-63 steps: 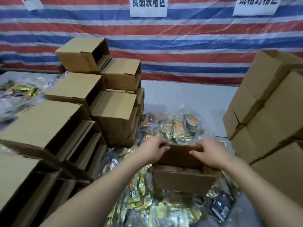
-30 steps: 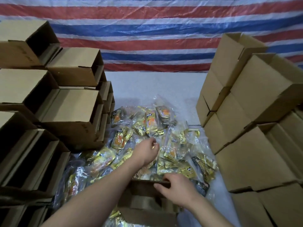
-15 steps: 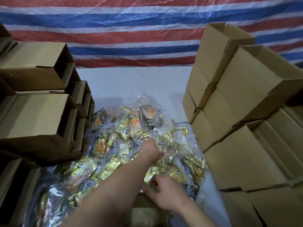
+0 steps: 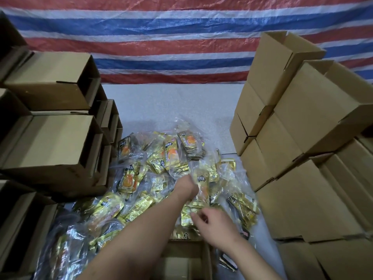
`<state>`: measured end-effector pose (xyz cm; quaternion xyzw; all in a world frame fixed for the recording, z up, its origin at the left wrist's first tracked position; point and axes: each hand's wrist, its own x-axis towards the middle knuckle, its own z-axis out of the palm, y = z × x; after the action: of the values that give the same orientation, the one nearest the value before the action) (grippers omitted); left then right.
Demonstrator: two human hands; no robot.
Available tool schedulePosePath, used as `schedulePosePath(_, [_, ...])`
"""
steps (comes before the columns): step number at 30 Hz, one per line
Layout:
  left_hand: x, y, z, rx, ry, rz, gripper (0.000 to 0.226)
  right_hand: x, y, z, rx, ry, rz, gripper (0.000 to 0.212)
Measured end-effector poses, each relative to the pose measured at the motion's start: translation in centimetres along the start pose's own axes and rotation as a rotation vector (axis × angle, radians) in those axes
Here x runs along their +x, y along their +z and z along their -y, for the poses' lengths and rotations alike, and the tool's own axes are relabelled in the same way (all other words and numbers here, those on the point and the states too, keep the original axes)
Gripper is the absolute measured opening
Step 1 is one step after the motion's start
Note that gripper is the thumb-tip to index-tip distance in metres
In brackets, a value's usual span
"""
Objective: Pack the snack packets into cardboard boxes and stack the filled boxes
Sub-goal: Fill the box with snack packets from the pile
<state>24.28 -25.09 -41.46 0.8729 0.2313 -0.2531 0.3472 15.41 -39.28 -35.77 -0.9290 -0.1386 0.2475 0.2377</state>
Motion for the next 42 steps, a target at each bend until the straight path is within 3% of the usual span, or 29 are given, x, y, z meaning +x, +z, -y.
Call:
schedulePosePath(5, [-1.6, -1.2, 0.9, -0.684, -0.154, 0.111, 0.007, 1.1, -1.1, -0.7, 0.190, 0.108, -0.072, 0.046])
schedulePosePath(8, [-3.3, -2.5, 1.7, -0.886, -0.169, 0.205, 0.017, 2.3, -1.4, -0.7, 0.303, 0.181, -0.142, 0.036])
schedulePosePath(10, [-4.4, -3.3, 2.1, -0.950, -0.140, 0.204, 0.022, 3.4, -2.1, -0.5, 0.377, 0.252, -0.214, 0.050])
schedulePosePath(15, [-8.0, -6.5, 1.7, -1.049, 0.000, 0.166, 0.015, 5.0, -4.5, 1.7, 0.698, 0.322, -0.109, 0.107])
schedulePosePath(18, [-10.8, -9.0, 0.8, -1.070, 0.124, 0.130, 0.020, 4.9, -5.9, 3.4, 0.972, 0.298, 0.026, 0.120])
schedulePosePath(21, [-13.6, -11.3, -0.3, -1.151, 0.243, 0.136, 0.010, 4.3, -6.9, 5.0, 1.382, 0.151, 0.237, 0.112])
schedulePosePath(24, [-15.9, -13.1, -1.4, -1.202, 0.340, 0.128, 0.017, 3.7, -7.5, 6.6, 1.655, 0.013, 0.301, 0.097])
schedulePosePath(27, [-17.8, -13.9, -1.9, -1.203, 0.363, 0.016, 0.053, 3.5, -7.8, 8.2, 1.734, -0.098, 0.307, 0.084])
schedulePosePath(32, [-19.4, -13.8, -1.2, -0.985, 0.384, -0.214, 0.032, 2.8, -7.6, 10.0, 1.817, -0.169, 0.267, 0.081])
schedulePosePath(36, [-20.1, -12.4, -0.3, -0.883, 0.306, -0.312, 0.033, 1.8, -7.5, 11.1, 1.913, -0.214, 0.290, 0.084])
schedulePosePath(39, [-20.4, -11.8, 0.5, -1.001, 0.226, -0.304, 0.058, 1.0, -7.2, 11.1, 1.928, -0.331, 0.404, 0.086])
schedulePosePath(42, [-20.7, -12.1, 1.3, -1.156, 0.199, -0.094, 0.097, 0.0, -7.1, 10.5, 1.898, -0.423, 0.469, 0.082])
